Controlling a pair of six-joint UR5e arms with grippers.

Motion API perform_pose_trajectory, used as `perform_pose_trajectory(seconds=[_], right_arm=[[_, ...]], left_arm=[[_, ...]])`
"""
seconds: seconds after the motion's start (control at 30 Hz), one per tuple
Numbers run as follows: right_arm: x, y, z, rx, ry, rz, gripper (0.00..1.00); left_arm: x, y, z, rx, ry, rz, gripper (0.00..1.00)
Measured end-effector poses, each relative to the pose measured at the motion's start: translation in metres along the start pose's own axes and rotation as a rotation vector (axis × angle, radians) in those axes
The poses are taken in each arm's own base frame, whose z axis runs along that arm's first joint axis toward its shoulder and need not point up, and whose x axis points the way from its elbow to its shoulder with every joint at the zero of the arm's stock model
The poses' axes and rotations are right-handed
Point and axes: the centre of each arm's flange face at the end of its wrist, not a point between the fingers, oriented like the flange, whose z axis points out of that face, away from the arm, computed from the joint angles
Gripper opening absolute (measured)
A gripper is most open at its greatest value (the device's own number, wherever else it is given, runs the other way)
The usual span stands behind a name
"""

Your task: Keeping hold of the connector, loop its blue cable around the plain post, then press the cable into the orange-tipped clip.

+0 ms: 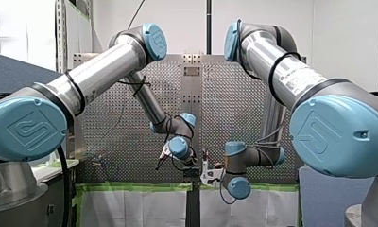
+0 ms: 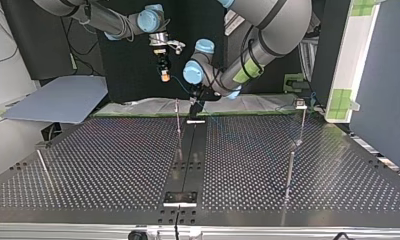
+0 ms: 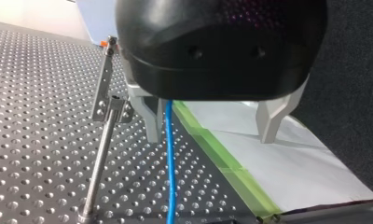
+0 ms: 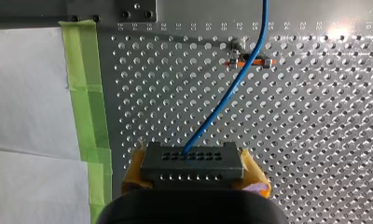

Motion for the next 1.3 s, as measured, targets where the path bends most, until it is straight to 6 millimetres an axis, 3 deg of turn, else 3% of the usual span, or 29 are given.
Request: perform_pose_trajectory(seconds=[0.13, 0.17, 0.33, 0.37, 0.4, 0.43, 0.97, 1.3], right_arm=[[0.0, 0.001, 0.0, -0.002, 0.0, -0.001, 0.0], [0.0, 0.001, 0.0, -0.002, 0.0, -0.001, 0.0], [0.0, 0.001, 0.0, -0.002, 0.0, -0.001, 0.0], [0.0, 0.001, 0.0, -0.002, -0.001, -0.001, 0.0], [0.0, 0.001, 0.0, -0.002, -0.001, -0.001, 0.0], [0.0, 0.001, 0.0, -0.003, -0.002, -0.002, 0.0], [0.0, 0.007, 0.003, -0.035, -0.007, -0.023, 0.0], [0.003, 0.022, 0.014, -0.074, -0.009, -0.032, 0.0]], left_arm=[[0.0, 0.0, 0.0, -0.002, 0.001, 0.0, 1.0], [0.0, 0.0, 0.0, -0.003, 0.001, 0.0, 0.9], [0.001, 0.002, 0.0, -0.015, 0.004, 0.001, 0.9], [0.001, 0.002, 0.0, -0.016, 0.004, 0.002, 0.1], [0.001, 0.002, 0.0, -0.017, 0.005, 0.002, 0.1], [0.001, 0.002, 0.0, -0.02, 0.005, 0.001, 0.0], [-0.003, -0.003, 0.002, -0.005, -0.038, -0.109, 0.0], [0.016, -0.01, -0.005, 0.033, -0.075, -0.211, 0.0]])
